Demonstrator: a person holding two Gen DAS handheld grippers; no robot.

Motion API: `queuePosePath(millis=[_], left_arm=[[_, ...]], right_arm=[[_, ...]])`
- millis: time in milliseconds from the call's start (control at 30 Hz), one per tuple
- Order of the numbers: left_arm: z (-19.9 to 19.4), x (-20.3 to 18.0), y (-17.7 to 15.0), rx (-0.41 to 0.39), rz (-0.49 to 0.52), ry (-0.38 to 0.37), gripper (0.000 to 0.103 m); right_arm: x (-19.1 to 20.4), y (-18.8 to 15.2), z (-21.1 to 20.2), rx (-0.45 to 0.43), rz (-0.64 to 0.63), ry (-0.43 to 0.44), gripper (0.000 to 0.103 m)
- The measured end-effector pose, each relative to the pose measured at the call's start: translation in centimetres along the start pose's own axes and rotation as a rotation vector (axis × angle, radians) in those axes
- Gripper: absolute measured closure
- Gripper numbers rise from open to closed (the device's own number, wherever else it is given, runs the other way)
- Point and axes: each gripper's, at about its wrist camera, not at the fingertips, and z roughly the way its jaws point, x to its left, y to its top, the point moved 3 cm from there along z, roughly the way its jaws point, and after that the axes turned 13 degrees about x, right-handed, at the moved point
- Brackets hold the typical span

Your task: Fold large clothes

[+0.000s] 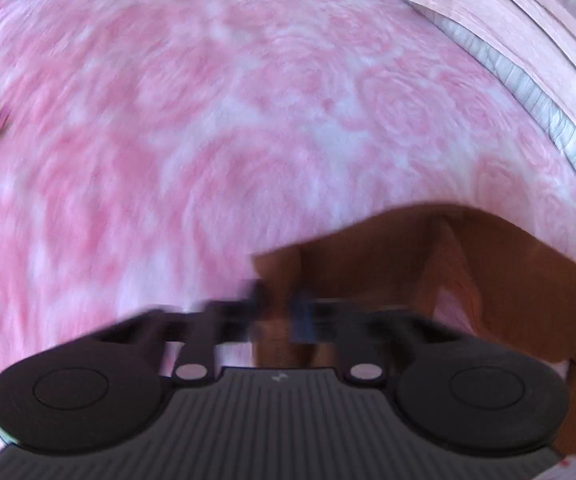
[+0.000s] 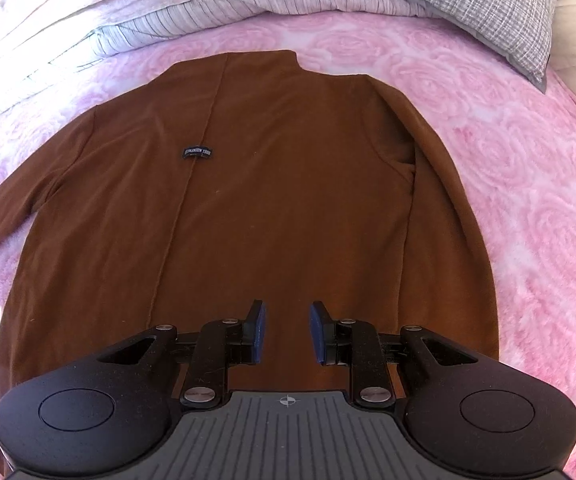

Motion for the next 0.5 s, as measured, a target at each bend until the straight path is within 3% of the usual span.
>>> queuePosePath(millis=[167, 267, 367, 500], left_arm=[[-2.6, -2.4, 4.9, -0.186, 0.218, 0.15, 0.1], [-2.8, -3.4, 7.8, -0.235, 0.339, 0.224, 0.098], [-0.4, -4.7, 9.0, -0.205, 0.487, 0.329, 0.091], [2.6, -3.4, 7.7, -0.119, 0.463, 0.461, 0.085]], right_arm=[[-0.1, 0.0, -0.5, -0.021, -0.014, -0.022, 0.082], [-0.5, -0.2, -0.5, -0.034, 0.016, -0.023, 0.082], [-0.8, -0.7, -0.2, -0.039, 0.054, -0.016, 0.082], [-1.6, -2.2, -0.8, -0.029, 0.105, 0.009, 0.082]])
